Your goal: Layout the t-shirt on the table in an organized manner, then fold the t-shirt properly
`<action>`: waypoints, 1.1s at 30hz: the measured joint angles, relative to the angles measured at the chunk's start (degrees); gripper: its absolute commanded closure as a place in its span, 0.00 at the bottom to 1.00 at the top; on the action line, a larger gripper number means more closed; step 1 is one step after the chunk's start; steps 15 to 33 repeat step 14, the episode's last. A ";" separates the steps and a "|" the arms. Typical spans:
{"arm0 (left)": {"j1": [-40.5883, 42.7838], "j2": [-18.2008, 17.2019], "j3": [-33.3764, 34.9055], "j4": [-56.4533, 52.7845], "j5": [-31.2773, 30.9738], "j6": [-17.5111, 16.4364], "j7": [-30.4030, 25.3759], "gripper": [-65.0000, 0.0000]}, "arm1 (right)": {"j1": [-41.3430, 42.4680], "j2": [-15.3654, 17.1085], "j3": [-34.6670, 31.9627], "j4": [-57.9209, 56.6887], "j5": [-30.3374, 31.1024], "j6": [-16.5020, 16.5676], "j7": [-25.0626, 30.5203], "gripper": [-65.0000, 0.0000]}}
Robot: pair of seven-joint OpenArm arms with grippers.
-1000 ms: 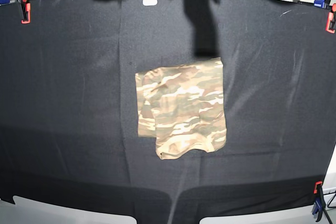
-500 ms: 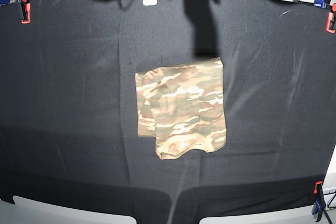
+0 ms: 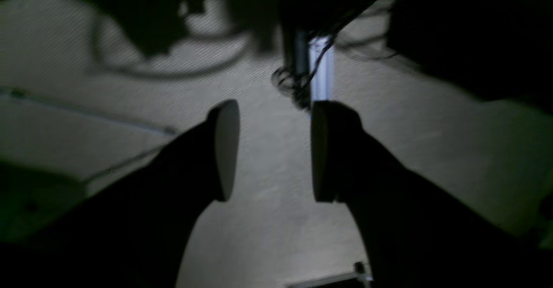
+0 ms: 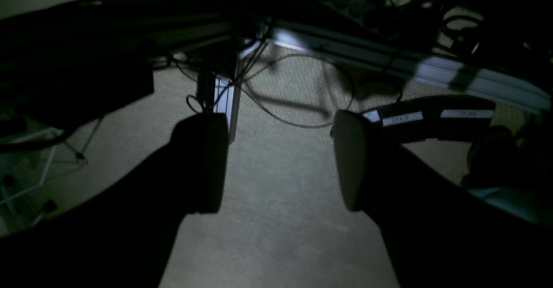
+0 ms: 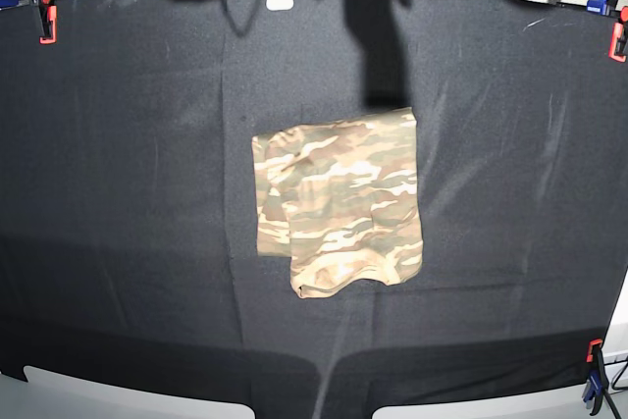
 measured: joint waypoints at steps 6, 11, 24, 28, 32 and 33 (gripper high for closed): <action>0.07 0.20 0.00 -0.09 -3.48 0.61 -0.09 0.62 | -0.07 0.00 0.00 -0.02 -0.15 0.02 0.42 0.43; 0.13 0.17 0.00 0.00 -3.45 0.74 -0.07 0.62 | 0.11 -0.02 0.00 -0.02 -0.13 0.02 0.46 0.43; 0.11 0.17 0.00 0.00 -3.45 0.74 -0.07 0.62 | 0.04 0.02 0.00 -0.02 -0.13 0.02 0.44 0.43; 0.11 0.17 0.00 0.00 -3.45 0.74 -0.07 0.62 | 0.04 0.02 0.00 -0.02 -0.13 0.02 0.44 0.43; 0.11 0.17 0.00 0.00 -3.45 0.74 -0.07 0.62 | 0.04 0.02 0.00 -0.02 -0.13 0.02 0.44 0.43; 0.11 0.17 0.00 0.00 -3.45 0.74 -0.07 0.62 | 0.04 0.02 0.00 -0.02 -0.13 0.02 0.44 0.43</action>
